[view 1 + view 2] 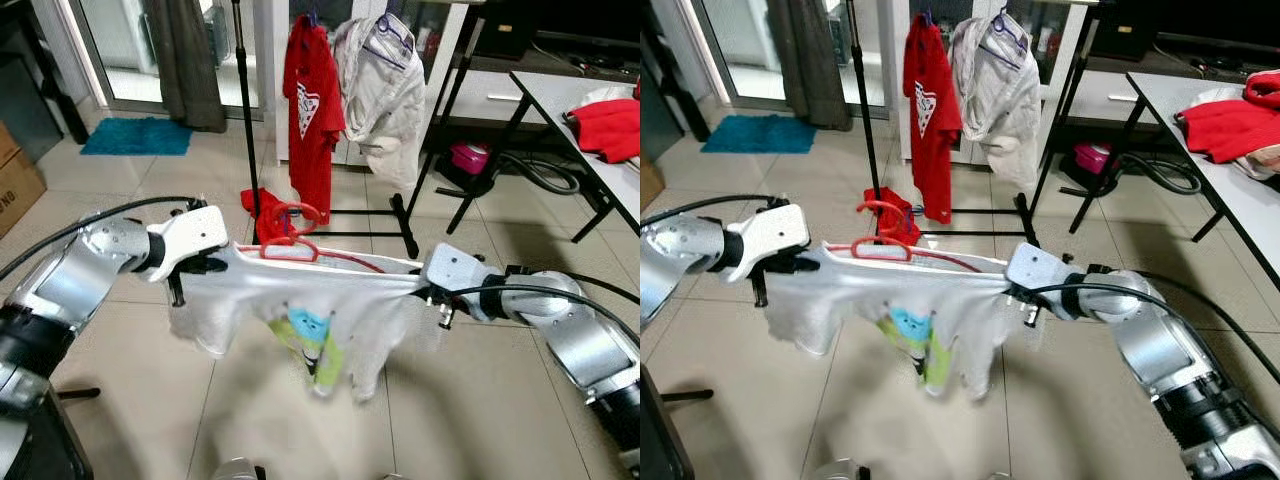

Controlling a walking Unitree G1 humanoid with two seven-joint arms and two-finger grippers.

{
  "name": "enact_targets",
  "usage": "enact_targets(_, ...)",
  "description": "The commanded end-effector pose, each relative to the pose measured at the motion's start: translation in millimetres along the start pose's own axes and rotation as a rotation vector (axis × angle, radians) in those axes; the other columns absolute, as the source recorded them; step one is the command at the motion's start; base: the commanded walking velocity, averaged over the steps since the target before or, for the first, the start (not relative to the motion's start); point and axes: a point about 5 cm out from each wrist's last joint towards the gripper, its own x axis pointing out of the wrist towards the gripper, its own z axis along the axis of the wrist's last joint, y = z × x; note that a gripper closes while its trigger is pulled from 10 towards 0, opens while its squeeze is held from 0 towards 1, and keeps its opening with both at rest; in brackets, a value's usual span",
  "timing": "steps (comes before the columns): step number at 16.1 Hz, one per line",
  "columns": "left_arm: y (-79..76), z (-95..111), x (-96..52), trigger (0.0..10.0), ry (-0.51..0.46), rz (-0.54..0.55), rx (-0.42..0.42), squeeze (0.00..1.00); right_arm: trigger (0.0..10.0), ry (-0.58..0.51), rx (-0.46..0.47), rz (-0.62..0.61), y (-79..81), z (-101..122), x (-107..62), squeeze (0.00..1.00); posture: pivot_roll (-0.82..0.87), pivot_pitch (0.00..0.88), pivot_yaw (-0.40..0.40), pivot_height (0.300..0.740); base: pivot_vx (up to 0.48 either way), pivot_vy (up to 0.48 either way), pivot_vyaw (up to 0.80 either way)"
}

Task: Hang hanger

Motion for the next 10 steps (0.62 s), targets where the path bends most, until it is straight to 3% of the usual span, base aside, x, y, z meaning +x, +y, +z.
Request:
enact_targets(1,10.4,-15.0,-7.7,0.0,0.088,0.061,-0.024,0.00,10.0,0.047,0.047,-0.091,-13.0,-8.1,-12.3,1.00,-0.06,0.000,-0.022,0.740,0.000,0.000,0.00)
enact_targets(7,15.4,-7.4,-0.6,0.0,0.068,0.053,0.040,0.00,10.0,0.042,0.030,-0.120,-11.8,1.7,-10.6,1.00,-0.06,0.000,-0.021,0.740,0.000,0.000,0.00)
enact_targets(10,14.4,-1.9,4.6,0.0,0.033,0.048,0.063,0.00,10.0,-0.138,-0.037,-0.134,-15.3,28.3,-8.8,1.00,-0.06,0.000,-0.028,0.740,0.000,0.000,0.00)
